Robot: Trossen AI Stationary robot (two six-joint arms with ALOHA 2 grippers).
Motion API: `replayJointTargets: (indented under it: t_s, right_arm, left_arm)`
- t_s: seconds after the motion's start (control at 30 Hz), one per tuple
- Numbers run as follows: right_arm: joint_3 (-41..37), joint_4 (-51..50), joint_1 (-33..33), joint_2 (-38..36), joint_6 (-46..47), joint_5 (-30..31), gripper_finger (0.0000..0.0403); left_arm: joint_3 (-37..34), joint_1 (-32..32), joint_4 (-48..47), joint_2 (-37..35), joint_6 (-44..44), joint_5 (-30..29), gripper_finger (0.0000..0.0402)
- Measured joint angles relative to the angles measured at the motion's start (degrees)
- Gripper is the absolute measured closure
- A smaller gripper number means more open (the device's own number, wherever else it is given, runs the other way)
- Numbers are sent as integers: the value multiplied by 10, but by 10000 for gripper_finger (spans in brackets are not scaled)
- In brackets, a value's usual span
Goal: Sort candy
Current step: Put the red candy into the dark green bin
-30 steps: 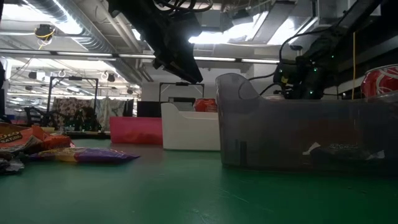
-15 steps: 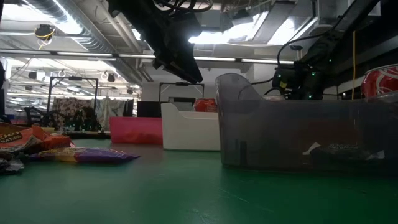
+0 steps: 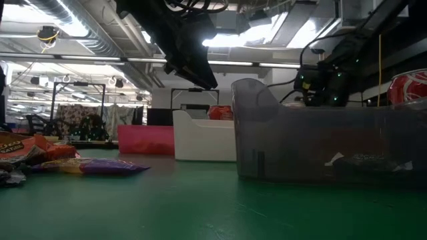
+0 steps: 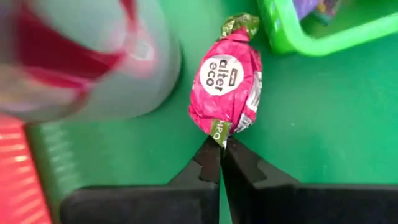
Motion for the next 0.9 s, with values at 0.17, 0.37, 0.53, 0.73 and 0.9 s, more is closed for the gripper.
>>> replayJointTargets:
  t_s: [0.17, 0.37, 0.53, 0.73, 0.9]
  right_arm:
    - [0, -33, 0, -41, 2, -3, 400]
    - [0, -69, 0, -100, 16, 7, 401]
    - [1, -93, 0, -164, 32, 50, 401]
    - [1, -129, 0, -246, 57, 63, 402]
    - [1, -153, 0, -314, 91, 51, 402]
  left_arm:
    - [0, 0, 0, 0, 0, 0, 288]
    - [0, 0, 0, 0, 0, 0, 288]
    - [0, 0, 0, 0, 0, 0, 288]
    - [0, 0, 0, 0, 0, 0, 288]
    - [0, 0, 0, 0, 1, 0, 288]
